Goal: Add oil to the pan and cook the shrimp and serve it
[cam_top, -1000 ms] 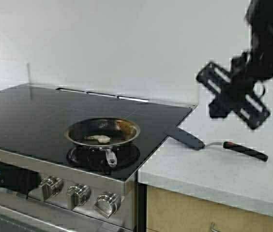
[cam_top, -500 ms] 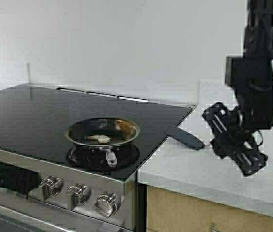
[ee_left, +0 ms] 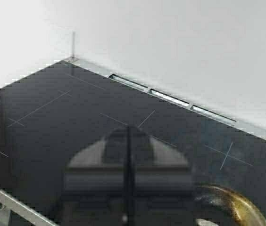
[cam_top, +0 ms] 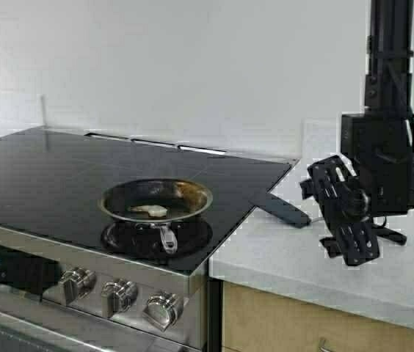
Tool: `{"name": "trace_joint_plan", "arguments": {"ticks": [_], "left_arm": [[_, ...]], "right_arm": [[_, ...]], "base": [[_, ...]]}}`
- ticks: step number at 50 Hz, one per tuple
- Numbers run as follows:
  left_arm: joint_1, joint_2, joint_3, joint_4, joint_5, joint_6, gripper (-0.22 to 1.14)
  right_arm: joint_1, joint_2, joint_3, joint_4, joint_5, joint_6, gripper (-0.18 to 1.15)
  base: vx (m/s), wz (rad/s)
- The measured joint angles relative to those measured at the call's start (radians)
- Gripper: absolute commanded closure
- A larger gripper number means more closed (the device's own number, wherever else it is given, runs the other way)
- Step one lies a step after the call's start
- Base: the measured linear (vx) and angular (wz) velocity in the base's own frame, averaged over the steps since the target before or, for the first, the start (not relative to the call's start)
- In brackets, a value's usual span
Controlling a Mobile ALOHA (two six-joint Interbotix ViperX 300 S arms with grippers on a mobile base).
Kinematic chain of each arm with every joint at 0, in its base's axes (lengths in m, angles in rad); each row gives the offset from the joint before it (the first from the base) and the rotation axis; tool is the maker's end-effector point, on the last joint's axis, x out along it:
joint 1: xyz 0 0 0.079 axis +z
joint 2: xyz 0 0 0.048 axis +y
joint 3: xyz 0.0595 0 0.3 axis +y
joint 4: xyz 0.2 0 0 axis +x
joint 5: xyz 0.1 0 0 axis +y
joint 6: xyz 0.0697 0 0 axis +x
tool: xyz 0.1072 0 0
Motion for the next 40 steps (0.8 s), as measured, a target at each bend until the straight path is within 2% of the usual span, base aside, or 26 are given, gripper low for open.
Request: {"name": "trace_joint_plan", "arguments": {"ticks": [10, 19, 40], "left_arm": [[0.000, 0.000, 0.000, 0.000, 0.000, 0.000, 0.89], [0.000, 0.000, 0.000, 0.000, 0.000, 0.000, 0.89], [0.000, -0.002, 0.000, 0.000, 0.000, -0.026, 0.89]], "right_arm": [[-0.064, 0.021, -0.023, -0.014, 0.000, 0.074, -0.07], [-0.071, 0.043, -0.071, -0.017, -0.002, 0.164, -0.07], [-0.143, 0.098, -0.225, -0.028, 0.095, 0.173, -0.07]], "base": [[0.00, 0.00], [0.00, 0.00], [0.00, 0.00]]}}
